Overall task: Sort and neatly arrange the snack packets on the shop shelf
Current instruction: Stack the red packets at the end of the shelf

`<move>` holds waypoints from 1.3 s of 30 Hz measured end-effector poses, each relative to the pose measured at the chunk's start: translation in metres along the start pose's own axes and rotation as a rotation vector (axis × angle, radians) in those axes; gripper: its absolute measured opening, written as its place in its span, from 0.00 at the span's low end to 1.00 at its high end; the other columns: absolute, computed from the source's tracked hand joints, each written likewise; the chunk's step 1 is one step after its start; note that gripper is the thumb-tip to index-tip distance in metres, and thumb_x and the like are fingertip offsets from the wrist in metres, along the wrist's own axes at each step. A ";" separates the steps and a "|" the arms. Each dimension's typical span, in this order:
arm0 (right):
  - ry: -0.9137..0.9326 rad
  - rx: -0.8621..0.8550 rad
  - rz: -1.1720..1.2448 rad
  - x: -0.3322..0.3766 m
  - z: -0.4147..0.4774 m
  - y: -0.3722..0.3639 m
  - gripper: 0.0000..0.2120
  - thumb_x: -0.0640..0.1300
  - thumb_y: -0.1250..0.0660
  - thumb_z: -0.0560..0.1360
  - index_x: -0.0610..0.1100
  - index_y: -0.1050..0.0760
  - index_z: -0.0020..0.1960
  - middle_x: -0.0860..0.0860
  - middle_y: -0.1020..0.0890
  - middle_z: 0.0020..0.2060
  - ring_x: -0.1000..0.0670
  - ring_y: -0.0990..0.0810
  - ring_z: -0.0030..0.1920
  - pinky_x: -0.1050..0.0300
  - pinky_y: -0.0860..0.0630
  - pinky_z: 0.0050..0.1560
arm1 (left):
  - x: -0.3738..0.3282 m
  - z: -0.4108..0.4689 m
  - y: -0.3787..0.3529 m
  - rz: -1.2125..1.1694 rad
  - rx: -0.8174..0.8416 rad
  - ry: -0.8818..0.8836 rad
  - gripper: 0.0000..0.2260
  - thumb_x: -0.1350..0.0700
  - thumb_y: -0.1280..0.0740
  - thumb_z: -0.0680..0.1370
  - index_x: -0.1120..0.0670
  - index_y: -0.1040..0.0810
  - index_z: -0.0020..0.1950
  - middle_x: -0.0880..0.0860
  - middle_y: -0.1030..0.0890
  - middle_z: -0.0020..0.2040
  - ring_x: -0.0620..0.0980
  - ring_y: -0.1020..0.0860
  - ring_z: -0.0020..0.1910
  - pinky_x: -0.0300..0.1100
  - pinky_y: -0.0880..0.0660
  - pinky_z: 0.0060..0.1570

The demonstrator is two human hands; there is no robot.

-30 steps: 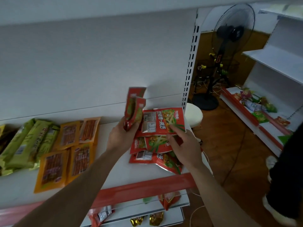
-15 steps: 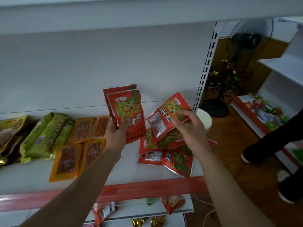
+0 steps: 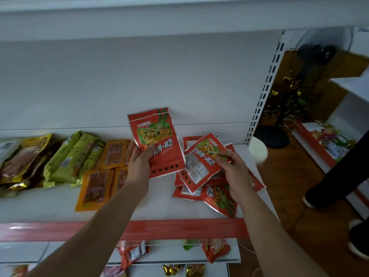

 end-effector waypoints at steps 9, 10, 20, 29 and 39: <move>0.129 0.034 0.036 0.040 0.002 -0.017 0.11 0.42 0.29 0.74 0.56 0.23 0.51 0.51 0.17 0.51 0.50 0.15 0.45 0.52 0.20 0.42 | -0.010 0.000 0.002 -0.031 0.004 0.010 0.13 0.50 0.32 0.78 0.46 0.25 0.63 0.52 0.14 0.51 0.55 0.15 0.46 0.51 0.19 0.42; 0.147 0.039 0.087 0.048 0.002 -0.019 0.13 0.40 0.29 0.75 0.56 0.23 0.54 0.52 0.17 0.51 0.50 0.14 0.45 0.53 0.20 0.42 | -0.011 -0.001 0.002 -0.038 0.001 0.006 0.13 0.50 0.31 0.78 0.45 0.25 0.62 0.52 0.14 0.50 0.55 0.15 0.46 0.52 0.19 0.43; 0.109 0.165 0.415 0.080 -0.004 -0.045 0.23 0.37 0.32 0.75 0.49 0.29 0.68 0.43 0.16 0.53 0.41 0.15 0.50 0.47 0.18 0.43 | -0.024 -0.013 -0.007 0.073 0.030 -0.057 0.14 0.45 0.30 0.76 0.47 0.23 0.60 0.54 0.15 0.53 0.57 0.15 0.48 0.59 0.20 0.52; 0.342 -0.128 -0.051 0.084 -0.008 -0.061 0.02 0.46 0.33 0.78 0.51 0.23 0.50 0.55 0.16 0.44 0.58 0.16 0.43 0.64 0.21 0.40 | -0.012 -0.051 -0.058 0.186 0.341 0.003 0.25 0.32 0.41 0.75 0.46 0.22 0.62 0.52 0.15 0.54 0.53 0.16 0.52 0.49 0.20 0.50; 0.546 -0.100 -0.460 0.094 -0.018 -0.070 0.12 0.51 0.37 0.80 0.50 0.27 0.62 0.57 0.24 0.54 0.63 0.25 0.50 0.73 0.32 0.45 | 0.001 -0.049 -0.061 0.073 0.352 0.110 0.17 0.57 0.27 0.74 0.52 0.23 0.62 0.56 0.15 0.53 0.59 0.16 0.51 0.55 0.20 0.53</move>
Point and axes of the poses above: each hand's wrist, its own z-axis towards the middle knuckle, its own y-axis out of the back of the hand, x = y × z, the point moved 9 cm from there along z, towards the middle knuckle
